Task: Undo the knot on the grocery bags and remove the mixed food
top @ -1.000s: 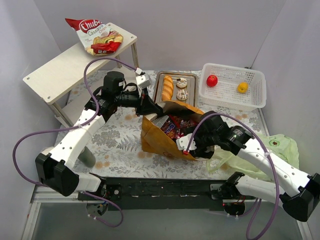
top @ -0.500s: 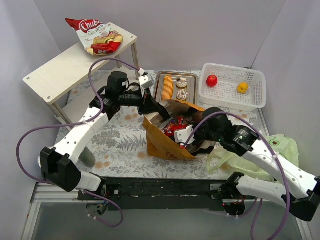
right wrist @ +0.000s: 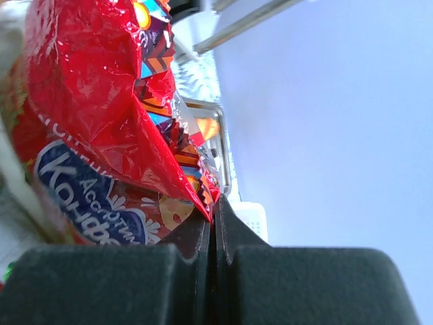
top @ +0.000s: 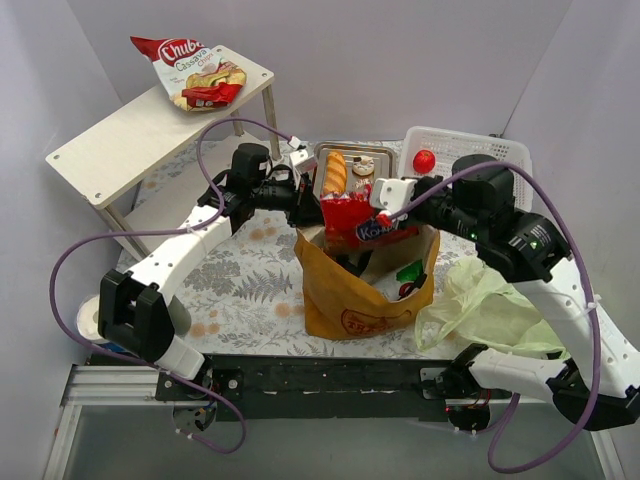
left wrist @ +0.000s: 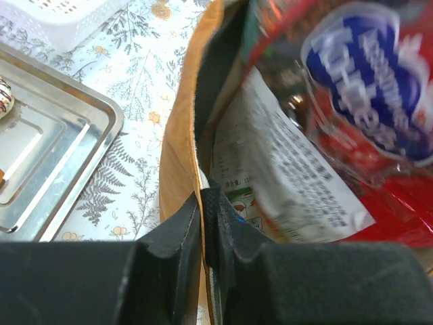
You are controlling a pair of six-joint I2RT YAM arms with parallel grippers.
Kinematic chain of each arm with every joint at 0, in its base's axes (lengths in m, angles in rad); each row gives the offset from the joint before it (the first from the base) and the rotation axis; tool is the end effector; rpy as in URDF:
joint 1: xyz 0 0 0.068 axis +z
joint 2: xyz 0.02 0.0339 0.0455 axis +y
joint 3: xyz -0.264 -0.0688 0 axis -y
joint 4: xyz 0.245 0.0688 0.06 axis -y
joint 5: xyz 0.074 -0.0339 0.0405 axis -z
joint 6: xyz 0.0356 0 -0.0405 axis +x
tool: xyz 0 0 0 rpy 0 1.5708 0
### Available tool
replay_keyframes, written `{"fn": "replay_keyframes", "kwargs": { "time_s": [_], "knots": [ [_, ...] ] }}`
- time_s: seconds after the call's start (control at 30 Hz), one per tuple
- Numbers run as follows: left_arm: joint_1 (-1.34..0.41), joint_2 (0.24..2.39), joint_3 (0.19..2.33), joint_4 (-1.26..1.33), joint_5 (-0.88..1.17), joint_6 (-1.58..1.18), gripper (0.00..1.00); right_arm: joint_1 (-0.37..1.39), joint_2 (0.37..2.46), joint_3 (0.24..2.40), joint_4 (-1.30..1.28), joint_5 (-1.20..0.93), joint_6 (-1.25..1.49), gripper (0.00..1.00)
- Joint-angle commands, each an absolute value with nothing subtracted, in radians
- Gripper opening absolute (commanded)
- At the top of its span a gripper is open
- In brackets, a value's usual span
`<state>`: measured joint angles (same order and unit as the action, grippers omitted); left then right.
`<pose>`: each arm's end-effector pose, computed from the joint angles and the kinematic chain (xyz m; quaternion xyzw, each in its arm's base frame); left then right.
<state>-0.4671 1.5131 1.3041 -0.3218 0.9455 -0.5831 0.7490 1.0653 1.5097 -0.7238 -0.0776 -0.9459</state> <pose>0.2894 -0.1783 0.3369 0.1811 0.7845 -0.5637 0.1847 0.1393 0.1333 0.4738 -0.6137 0.5107 -0.0283 0.6014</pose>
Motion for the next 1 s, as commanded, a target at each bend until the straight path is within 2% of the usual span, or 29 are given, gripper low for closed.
{"fn": "replay_keyframes", "kwargs": {
  "time_s": [0.0,0.07,0.1,0.2,0.3,0.33,0.43,0.5,0.57,0.8,0.97],
  "knots": [
    [-0.471,1.442,1.309,-0.273,0.936,-0.595,0.12,0.713,1.094,1.666,-0.450,-0.046,-0.894,0.01],
    [-0.471,1.424,1.292,-0.278,0.919,-0.595,0.16,0.701,1.127,1.704,-0.434,-0.040,-0.876,0.01],
    [-0.471,1.405,1.279,-0.282,0.911,-0.594,0.31,0.692,1.135,1.738,-0.410,-0.029,-0.870,0.01],
    [-0.471,1.375,1.276,-0.308,0.873,-0.580,0.51,0.678,1.166,1.793,-0.365,-0.021,-0.859,0.01],
    [-0.466,1.355,1.293,-0.356,0.829,-0.554,0.64,0.675,1.204,1.848,-0.356,-0.014,-0.862,0.01],
    [-0.465,1.336,1.313,-0.376,0.819,-0.537,0.73,0.675,1.219,1.874,-0.339,-0.008,-0.864,0.01],
    [-0.462,1.306,1.356,-0.500,0.821,-0.418,0.83,0.675,1.245,1.917,-0.305,-0.003,-0.862,0.01],
    [-0.460,1.273,1.364,-0.534,0.801,-0.396,0.86,0.673,1.262,1.942,-0.298,-0.015,-0.861,0.01],
    [-0.459,1.215,1.374,-0.517,0.753,-0.397,0.98,0.675,1.290,1.976,-0.298,-0.037,-0.847,0.01],
    [-0.459,1.106,1.365,-0.370,0.514,-0.431,0.98,0.675,1.354,1.993,-0.293,-0.175,-0.779,0.01],
    [-0.459,1.081,1.368,-0.287,0.480,-0.474,0.98,0.684,1.403,1.994,-0.253,-0.236,-0.724,0.01]
  ]
}}
